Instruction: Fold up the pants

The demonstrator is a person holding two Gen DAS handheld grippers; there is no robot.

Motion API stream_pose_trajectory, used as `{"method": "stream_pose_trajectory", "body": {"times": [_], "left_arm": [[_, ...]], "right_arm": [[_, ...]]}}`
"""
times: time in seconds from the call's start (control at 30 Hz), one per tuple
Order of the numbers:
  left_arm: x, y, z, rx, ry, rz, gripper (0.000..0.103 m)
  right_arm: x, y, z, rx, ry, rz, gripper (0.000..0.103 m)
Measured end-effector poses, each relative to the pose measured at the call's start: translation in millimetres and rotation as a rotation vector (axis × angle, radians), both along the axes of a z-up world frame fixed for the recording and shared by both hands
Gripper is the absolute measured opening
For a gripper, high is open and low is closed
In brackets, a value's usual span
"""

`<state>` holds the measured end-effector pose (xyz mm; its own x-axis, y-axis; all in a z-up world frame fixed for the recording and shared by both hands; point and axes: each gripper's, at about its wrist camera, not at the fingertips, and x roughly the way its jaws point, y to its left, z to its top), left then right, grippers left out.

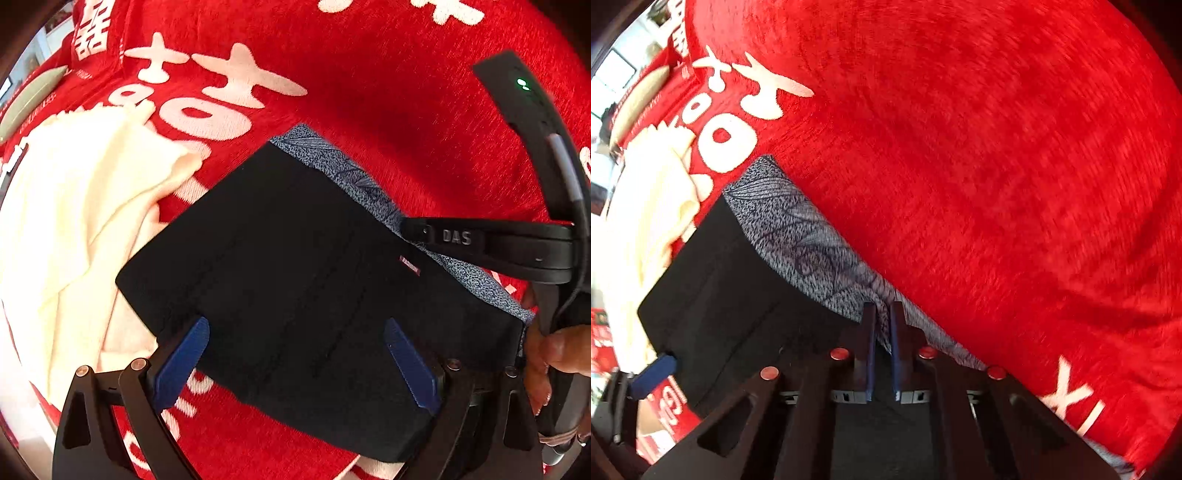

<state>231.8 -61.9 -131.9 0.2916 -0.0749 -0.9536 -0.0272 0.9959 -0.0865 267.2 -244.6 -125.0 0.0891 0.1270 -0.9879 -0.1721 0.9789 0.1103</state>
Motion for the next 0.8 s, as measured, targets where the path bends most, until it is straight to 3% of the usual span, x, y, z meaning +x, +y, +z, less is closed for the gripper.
{"method": "stream_pose_trajectory", "body": {"times": [0.13, 0.2, 0.27, 0.3, 0.6, 0.73, 0.8], "left_arm": [[6.6, -4.2, -4.1, 0.04, -0.001, -0.043, 0.096], [1.7, 1.7, 3.8, 0.018, -0.01, -0.04, 0.096], [-1.7, 7.4, 12.3, -0.007, -0.011, -0.026, 0.096], [-5.4, 11.8, 17.3, -0.02, -0.01, -0.012, 0.096], [-38.2, 23.9, 20.1, -0.095, 0.069, 0.016, 0.096], [-43.8, 7.6, 11.3, -0.051, 0.074, -0.031, 0.096], [-40.8, 2.9, 1.5, -0.007, 0.073, -0.033, 0.096]], "right_arm": [[2.1, -11.9, -0.6, 0.041, 0.011, -0.084, 0.01], [-4.3, -20.5, 8.6, 0.07, 0.002, -0.108, 0.019], [-15.1, -33.8, 23.6, 0.079, 0.007, -0.129, 0.052], [-22.0, -40.2, 31.1, 0.079, 0.002, -0.145, 0.056], [-127.8, -93.8, 83.2, 0.089, 0.004, -0.298, 0.058], [-179.0, -95.1, 79.4, 0.06, 0.052, -0.331, 0.051], [-200.5, -92.3, 74.8, 0.115, 0.095, -0.37, 0.049]]}}
